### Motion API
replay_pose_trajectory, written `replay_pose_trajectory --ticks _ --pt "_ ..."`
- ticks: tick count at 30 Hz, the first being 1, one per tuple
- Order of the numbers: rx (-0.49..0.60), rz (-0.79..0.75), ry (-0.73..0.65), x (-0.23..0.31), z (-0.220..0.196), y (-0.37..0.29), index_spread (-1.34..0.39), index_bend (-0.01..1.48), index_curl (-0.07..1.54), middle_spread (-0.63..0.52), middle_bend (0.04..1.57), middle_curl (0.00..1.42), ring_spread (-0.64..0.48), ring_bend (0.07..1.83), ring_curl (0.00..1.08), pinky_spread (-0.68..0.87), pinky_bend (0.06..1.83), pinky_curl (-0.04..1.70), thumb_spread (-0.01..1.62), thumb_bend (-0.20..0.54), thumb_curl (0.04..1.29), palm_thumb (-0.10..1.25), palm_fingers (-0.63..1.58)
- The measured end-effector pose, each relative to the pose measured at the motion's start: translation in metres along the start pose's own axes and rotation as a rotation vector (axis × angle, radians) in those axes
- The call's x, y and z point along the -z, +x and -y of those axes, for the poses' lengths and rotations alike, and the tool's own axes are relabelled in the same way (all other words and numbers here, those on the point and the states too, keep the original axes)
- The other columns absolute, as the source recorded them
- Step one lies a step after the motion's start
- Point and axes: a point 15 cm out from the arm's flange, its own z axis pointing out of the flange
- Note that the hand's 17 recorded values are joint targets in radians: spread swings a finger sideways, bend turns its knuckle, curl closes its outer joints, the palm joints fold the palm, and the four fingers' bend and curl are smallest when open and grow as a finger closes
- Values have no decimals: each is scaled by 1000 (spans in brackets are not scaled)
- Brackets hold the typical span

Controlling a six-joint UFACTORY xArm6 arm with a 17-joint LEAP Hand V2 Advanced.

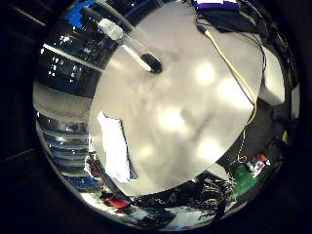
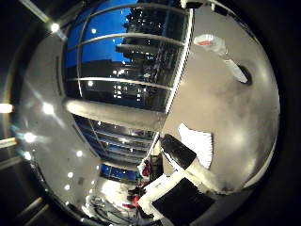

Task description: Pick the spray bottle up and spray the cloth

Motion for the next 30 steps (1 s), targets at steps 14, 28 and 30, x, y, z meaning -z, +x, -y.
replay_pose_trajectory --ticks 14,28,30 --pt "-25 23 38 -9 55 33 -161 151 261 168 213 354 190 338 276 373 387 312 1077 -22 336 656 55" --pt "-52 14 8 -35 55 69 -161 149 262 160 213 355 187 347 278 374 374 309 1077 -22 338 655 64" --pt "-55 16 5 -38 54 71 -161 151 263 159 216 355 187 346 278 374 373 309 1077 -22 338 655 66"
